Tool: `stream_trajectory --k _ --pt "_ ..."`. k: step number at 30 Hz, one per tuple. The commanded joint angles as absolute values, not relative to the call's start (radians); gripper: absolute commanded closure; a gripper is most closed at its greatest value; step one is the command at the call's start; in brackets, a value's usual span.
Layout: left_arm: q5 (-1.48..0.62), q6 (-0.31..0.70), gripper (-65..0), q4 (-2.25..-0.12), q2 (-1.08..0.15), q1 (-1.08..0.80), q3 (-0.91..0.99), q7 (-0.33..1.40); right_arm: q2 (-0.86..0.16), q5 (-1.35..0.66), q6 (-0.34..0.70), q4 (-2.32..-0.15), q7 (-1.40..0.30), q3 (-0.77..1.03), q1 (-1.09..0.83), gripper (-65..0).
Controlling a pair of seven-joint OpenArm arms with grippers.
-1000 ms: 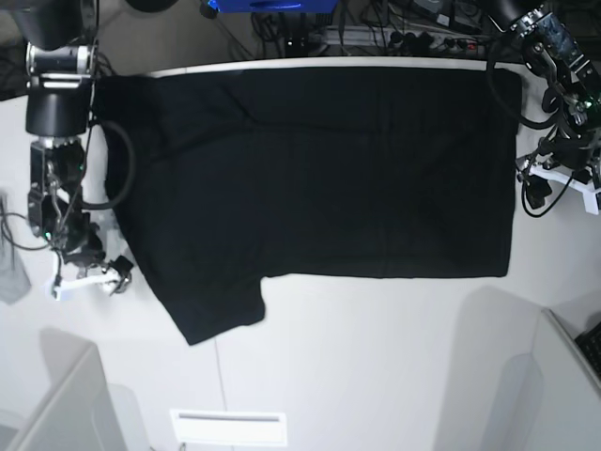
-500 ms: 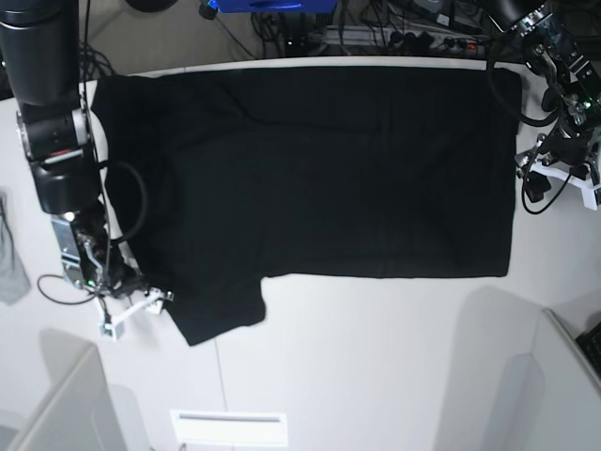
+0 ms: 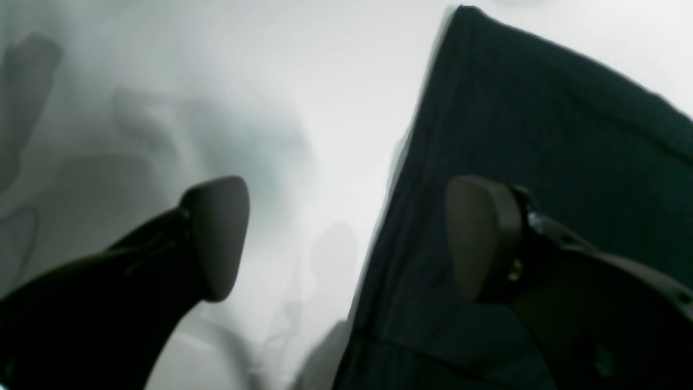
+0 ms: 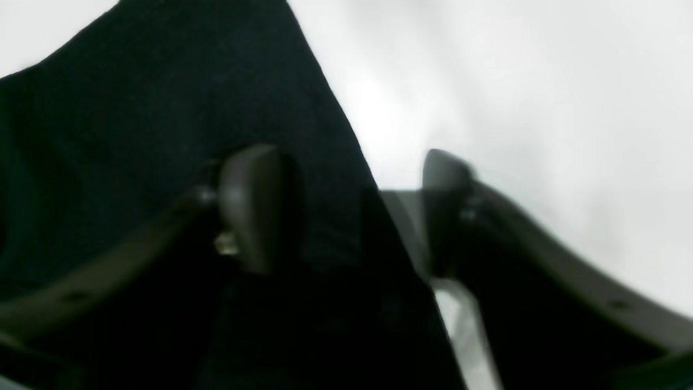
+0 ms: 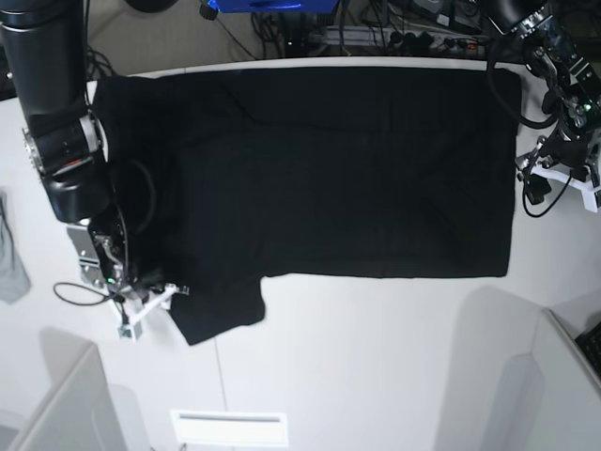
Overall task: Fold the T-shirt properly
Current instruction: 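Release the shoulders and move both grippers to the shirt's side edges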
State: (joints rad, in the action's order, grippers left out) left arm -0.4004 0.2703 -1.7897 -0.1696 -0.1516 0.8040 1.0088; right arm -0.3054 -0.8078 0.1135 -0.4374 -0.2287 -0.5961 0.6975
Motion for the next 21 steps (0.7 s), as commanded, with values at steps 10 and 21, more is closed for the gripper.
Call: stream_trajectory --k 10,21 --pt "-0.409 0.274 -54.6 -1.498 -0.326 0.045 0.651 0.986 -0.315 -0.816 0.114 -0.441 -0.255 -0.590 0.717 0.0" --pt "-0.197 0.275 -54.8 -1.170 -0.358 0.317 0.461 0.866 -0.314 -0.816 0.114 -0.444 -0.255 -0.590 0.719 0.0"
